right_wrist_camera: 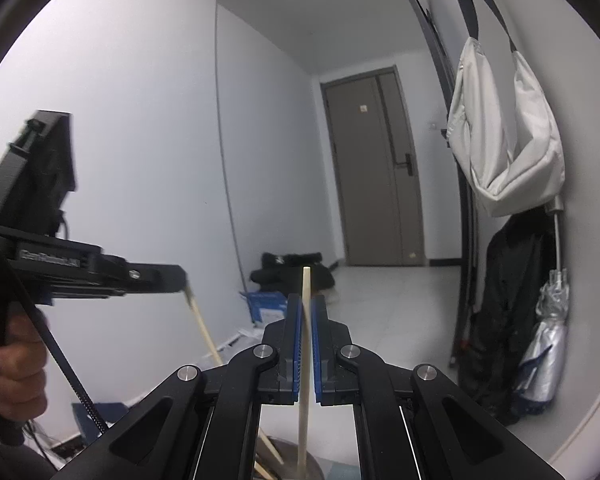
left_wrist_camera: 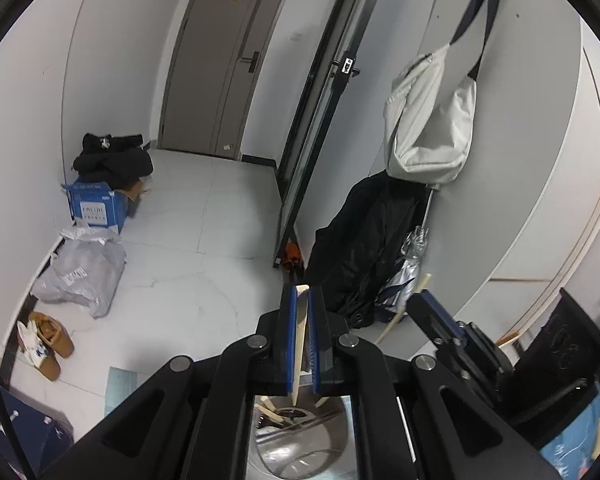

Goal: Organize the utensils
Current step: 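Open both tools to drop the chopsticks into the holder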

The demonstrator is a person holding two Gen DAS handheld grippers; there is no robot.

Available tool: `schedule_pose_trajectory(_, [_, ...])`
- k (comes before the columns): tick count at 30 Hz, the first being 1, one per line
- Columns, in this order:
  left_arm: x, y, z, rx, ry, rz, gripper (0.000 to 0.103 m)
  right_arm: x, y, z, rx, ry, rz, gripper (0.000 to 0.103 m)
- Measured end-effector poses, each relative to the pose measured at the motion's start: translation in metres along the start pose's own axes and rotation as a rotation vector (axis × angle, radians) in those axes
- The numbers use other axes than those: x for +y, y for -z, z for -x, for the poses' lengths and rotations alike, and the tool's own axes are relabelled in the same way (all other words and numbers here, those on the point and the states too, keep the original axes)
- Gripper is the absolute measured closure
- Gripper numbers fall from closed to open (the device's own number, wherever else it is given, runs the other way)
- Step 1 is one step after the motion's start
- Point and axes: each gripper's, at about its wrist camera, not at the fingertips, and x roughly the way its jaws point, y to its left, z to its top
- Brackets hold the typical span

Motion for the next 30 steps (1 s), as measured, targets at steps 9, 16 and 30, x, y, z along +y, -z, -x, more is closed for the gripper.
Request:
schedule_pose_trajectory(9, [-0.004, 0.012, -0.009, 0.032, -0.007, -0.060, 0.101, -0.005, 0.025, -0.006, 0.035, -0.080, 0.046, 0.099])
schedule_pose_trajectory(16, [-0.007, 0.024, -0.021, 0.089, -0.016, -0.069, 0.101, -0.002, 0.041, -0.005, 0.073, -0.092, 0.140, 0.099])
schedule_pose_trajectory(30, [0.012, 0.029, -0.026, 0.144, -0.058, 0.020, 0.099, 0.013, 0.069, -0.017, 0.222, -0.191, 0.205, 0.096])
